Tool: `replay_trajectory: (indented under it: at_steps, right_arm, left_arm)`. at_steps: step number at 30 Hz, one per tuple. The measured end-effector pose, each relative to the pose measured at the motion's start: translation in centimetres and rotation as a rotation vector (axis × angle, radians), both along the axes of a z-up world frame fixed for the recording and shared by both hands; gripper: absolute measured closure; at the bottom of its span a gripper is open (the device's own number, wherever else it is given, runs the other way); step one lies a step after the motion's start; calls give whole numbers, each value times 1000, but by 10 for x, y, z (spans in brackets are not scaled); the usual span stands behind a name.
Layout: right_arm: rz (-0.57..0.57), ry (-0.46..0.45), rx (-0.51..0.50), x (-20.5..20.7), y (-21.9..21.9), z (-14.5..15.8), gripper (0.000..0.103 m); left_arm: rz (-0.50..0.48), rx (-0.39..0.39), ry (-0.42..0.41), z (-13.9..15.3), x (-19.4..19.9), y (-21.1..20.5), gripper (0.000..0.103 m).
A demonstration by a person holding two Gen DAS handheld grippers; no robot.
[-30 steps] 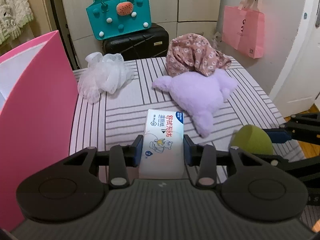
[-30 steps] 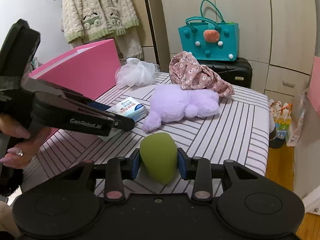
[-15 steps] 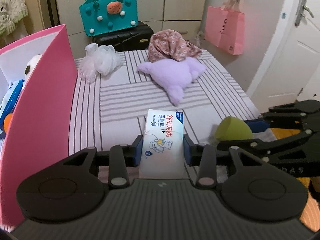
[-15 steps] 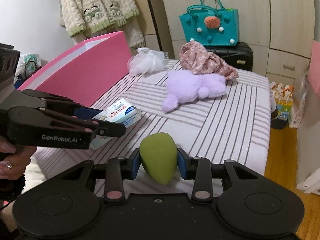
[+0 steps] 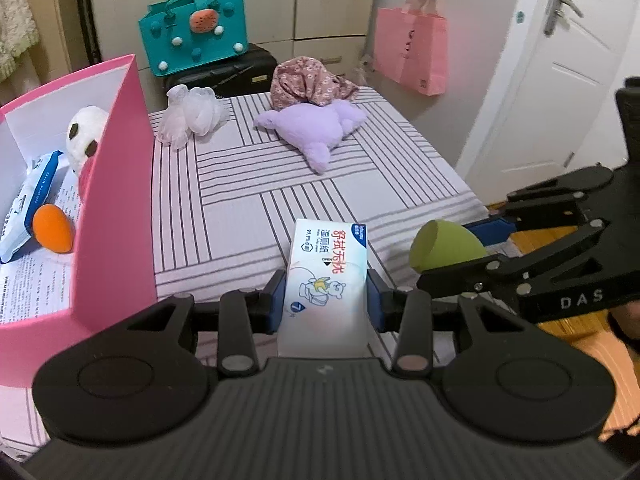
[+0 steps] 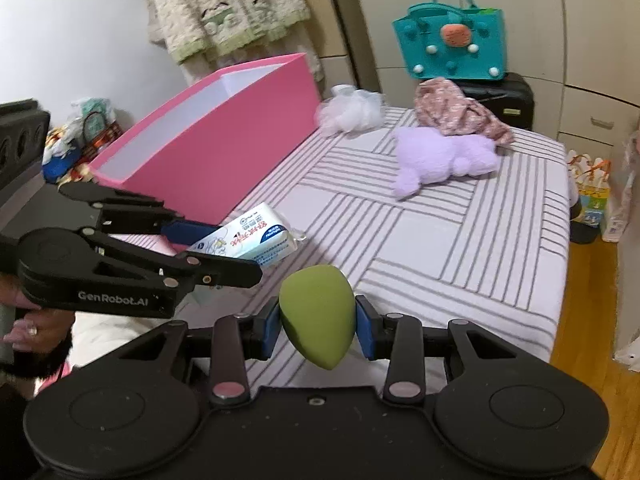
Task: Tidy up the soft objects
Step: 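Lift the tissue pack and green sponge and carry both toward the pink box, then open both tools to drop the tissue pack and sponge into the box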
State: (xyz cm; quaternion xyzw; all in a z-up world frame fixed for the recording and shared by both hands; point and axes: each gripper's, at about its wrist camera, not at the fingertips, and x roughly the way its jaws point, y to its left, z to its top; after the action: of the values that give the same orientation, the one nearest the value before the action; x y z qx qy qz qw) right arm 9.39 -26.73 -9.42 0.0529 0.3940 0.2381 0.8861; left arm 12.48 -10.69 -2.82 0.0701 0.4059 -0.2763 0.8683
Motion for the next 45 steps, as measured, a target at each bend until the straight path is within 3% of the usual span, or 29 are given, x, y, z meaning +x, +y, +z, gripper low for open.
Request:
replay_trajectory:
  at_steps: [4,18,24,28,36,45]
  right_arm:
    - [41,8,5,-8,9,9,59]
    - [209,-4,82,-10,46,49,59]
    - [233,-53,70,1,66,66,59]
    - [242,-89,77,14,77,77,59]
    - [251,-183,59,51,116,95,59]
    - [312,-252,-15,110,164,88,59]
  left_arm:
    - [-32,-11,22,10,-7,14,64]
    - [-89,-8,-12,59,-34,69,64]
    - [-49,-75,-74,86,-35,102,64]
    - [6,-78,-120,96,-22,122,64]
    - [119,-55,-141,90,14,159,64]
    - [188,87,-90,58,68,180,63]
